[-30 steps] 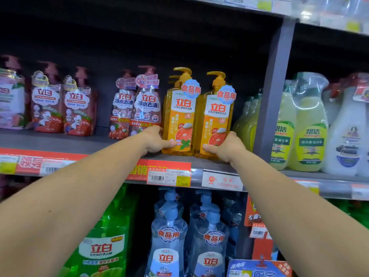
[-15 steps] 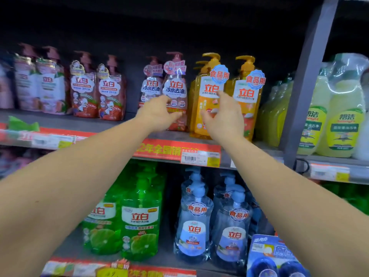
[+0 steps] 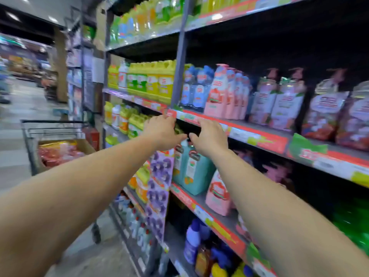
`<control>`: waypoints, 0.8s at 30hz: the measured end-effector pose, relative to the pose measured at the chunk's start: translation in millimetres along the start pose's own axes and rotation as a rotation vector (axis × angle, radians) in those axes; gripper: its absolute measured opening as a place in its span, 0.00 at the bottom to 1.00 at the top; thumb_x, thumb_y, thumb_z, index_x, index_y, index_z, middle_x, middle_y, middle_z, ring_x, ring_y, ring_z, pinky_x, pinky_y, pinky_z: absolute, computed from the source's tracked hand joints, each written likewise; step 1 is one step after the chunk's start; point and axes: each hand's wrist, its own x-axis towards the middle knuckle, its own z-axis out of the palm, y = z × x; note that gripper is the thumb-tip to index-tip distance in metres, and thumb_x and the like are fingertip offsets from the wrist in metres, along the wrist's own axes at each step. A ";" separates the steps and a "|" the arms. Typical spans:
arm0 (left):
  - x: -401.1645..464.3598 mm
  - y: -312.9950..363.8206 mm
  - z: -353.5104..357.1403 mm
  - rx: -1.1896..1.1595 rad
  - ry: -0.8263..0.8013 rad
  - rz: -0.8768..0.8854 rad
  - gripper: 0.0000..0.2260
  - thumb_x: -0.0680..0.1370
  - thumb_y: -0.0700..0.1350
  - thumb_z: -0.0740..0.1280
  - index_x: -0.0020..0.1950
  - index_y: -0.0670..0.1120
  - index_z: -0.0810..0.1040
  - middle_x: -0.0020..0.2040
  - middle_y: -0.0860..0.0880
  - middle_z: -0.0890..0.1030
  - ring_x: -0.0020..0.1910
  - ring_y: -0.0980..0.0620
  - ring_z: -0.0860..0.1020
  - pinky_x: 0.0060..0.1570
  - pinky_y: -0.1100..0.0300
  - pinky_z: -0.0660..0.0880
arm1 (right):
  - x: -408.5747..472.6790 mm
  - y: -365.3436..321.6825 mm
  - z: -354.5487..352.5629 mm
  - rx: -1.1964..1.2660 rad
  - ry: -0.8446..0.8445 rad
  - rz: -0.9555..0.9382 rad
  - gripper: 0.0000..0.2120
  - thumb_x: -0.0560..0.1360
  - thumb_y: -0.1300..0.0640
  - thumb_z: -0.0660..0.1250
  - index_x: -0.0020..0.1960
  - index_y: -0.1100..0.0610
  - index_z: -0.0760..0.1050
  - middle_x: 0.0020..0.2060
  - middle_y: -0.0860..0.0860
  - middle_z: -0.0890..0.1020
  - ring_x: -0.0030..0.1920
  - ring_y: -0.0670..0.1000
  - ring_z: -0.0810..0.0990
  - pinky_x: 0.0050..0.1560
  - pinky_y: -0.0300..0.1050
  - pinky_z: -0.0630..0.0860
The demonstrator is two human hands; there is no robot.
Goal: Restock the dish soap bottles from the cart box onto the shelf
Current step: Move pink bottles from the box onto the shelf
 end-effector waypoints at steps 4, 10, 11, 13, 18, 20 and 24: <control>-3.9 -147.3 -4.5 0.126 -0.059 -0.221 0.32 0.73 0.68 0.63 0.69 0.47 0.72 0.66 0.44 0.75 0.66 0.41 0.72 0.64 0.48 0.71 | 41.5 -116.8 103.6 0.093 -0.147 -0.102 0.23 0.76 0.42 0.64 0.64 0.56 0.73 0.62 0.57 0.77 0.65 0.59 0.72 0.59 0.52 0.72; -20.5 -305.1 38.4 0.170 -0.177 -0.502 0.32 0.71 0.70 0.61 0.67 0.50 0.73 0.65 0.46 0.76 0.64 0.42 0.73 0.62 0.48 0.71 | 75.0 -227.2 231.3 0.169 -0.372 -0.219 0.22 0.76 0.43 0.64 0.65 0.53 0.72 0.63 0.55 0.76 0.65 0.59 0.72 0.61 0.53 0.72; -19.4 -323.8 49.2 0.172 -0.198 -0.544 0.33 0.71 0.71 0.61 0.67 0.50 0.72 0.65 0.45 0.76 0.64 0.42 0.73 0.62 0.48 0.71 | 80.3 -237.5 251.4 0.177 -0.410 -0.232 0.23 0.75 0.43 0.64 0.66 0.53 0.71 0.64 0.55 0.76 0.65 0.59 0.72 0.62 0.53 0.72; -11.6 -355.8 70.9 0.182 -0.221 -0.615 0.32 0.71 0.70 0.62 0.68 0.51 0.71 0.65 0.46 0.76 0.64 0.42 0.73 0.61 0.47 0.71 | 94.7 -252.9 289.5 0.208 -0.460 -0.246 0.27 0.75 0.42 0.65 0.70 0.52 0.68 0.66 0.54 0.74 0.67 0.59 0.72 0.63 0.53 0.72; 35.5 -424.8 121.2 0.163 -0.212 -0.698 0.31 0.71 0.68 0.65 0.69 0.54 0.70 0.65 0.47 0.75 0.63 0.44 0.73 0.64 0.48 0.72 | 156.4 -280.3 375.4 0.250 -0.542 -0.263 0.27 0.74 0.41 0.65 0.69 0.52 0.68 0.66 0.54 0.74 0.66 0.59 0.72 0.63 0.53 0.73; 59.6 -447.9 134.9 0.141 -0.229 -0.740 0.30 0.71 0.66 0.66 0.69 0.54 0.70 0.65 0.48 0.75 0.63 0.45 0.73 0.64 0.48 0.71 | 184.1 -291.0 402.9 0.257 -0.565 -0.296 0.28 0.74 0.41 0.65 0.70 0.52 0.67 0.66 0.53 0.74 0.67 0.58 0.71 0.64 0.52 0.72; 98.6 -494.2 155.2 0.103 -0.190 -0.805 0.29 0.72 0.64 0.67 0.69 0.52 0.71 0.64 0.48 0.76 0.63 0.47 0.73 0.64 0.50 0.72 | 232.6 -318.0 454.9 0.287 -0.614 -0.353 0.27 0.75 0.42 0.65 0.70 0.51 0.67 0.66 0.53 0.74 0.66 0.58 0.72 0.63 0.52 0.72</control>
